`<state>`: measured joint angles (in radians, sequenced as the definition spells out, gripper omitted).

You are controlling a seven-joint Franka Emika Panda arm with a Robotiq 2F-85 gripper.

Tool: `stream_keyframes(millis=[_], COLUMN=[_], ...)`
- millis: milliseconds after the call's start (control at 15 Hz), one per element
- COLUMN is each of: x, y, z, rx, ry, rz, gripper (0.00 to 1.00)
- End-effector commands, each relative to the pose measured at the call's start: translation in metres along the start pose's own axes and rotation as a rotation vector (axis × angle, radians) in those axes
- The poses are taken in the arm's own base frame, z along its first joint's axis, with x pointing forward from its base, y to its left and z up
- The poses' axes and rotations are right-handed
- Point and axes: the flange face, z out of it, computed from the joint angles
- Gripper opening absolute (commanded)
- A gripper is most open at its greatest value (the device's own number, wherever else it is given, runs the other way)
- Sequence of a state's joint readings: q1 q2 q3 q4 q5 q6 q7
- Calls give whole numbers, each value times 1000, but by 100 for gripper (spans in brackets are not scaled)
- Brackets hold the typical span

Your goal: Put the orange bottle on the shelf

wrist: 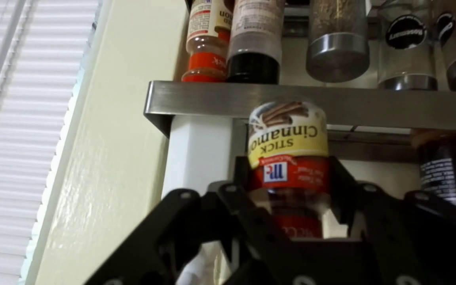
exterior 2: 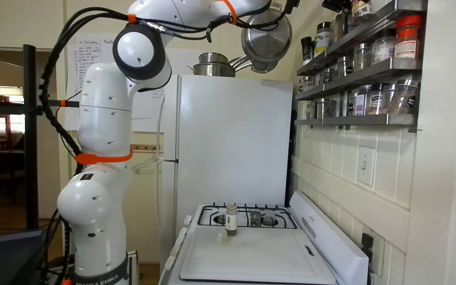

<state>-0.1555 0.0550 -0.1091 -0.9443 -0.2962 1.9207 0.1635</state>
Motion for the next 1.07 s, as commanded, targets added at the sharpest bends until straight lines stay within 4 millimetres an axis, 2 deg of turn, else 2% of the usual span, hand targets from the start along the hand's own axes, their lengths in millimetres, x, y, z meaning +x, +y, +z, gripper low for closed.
stream_keyframes(millis=[0,533,600,1000], x=[7,13,13,13], y=[7,-4,-15,-30], z=[3,16,25,36], rx=[-1,4,6,19], ry=[-11,-5,-6,-21], rz=[12,10,8,-6], gripper=[24,24,24,24])
